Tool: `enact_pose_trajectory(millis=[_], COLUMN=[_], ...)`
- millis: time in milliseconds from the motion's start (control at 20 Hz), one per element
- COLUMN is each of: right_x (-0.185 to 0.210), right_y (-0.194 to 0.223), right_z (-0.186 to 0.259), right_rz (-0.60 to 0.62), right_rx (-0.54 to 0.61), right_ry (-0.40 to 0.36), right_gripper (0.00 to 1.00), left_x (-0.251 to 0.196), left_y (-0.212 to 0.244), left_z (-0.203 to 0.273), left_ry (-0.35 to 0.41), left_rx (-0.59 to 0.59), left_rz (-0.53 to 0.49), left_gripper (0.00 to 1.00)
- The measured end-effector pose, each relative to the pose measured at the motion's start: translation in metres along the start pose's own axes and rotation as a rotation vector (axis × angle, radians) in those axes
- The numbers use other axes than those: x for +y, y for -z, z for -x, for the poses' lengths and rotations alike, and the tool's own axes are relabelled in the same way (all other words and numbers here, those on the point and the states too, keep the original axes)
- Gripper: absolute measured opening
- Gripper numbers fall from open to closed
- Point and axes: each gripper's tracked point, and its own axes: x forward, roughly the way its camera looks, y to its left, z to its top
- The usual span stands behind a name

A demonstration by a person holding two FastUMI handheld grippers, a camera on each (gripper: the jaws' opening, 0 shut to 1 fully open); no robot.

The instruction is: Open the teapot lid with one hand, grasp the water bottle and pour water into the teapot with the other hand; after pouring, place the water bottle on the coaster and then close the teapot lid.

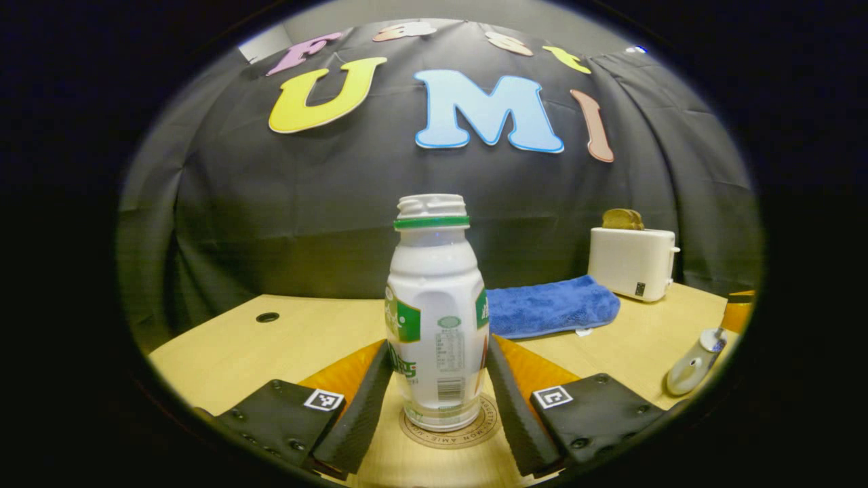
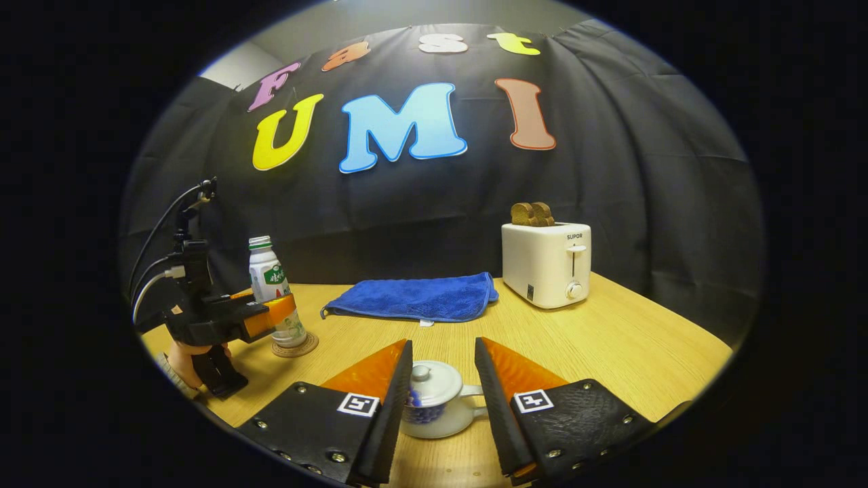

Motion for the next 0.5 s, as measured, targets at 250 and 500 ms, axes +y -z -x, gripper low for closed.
enact_pose_trajectory(millis=[250,500], right_x=[0.0005,0.0010], right_y=[0.0003,0.0000], right_z=[0.0000,0.0003], right_rz=[0.002,0.011], right_rx=[0.000,0.000], right_ry=[0.000,-0.003], right_gripper=[0.58,0.58], left_x=[-0.0021,-0.0031], left_y=[0.0010,0.0015], left_z=[-0.0001,0.0022], left_ry=[0.001,-0.005], left_rx=[0.006,0.011], left_rz=[-0.019,-0.034], left_gripper=[0.89,0.99])
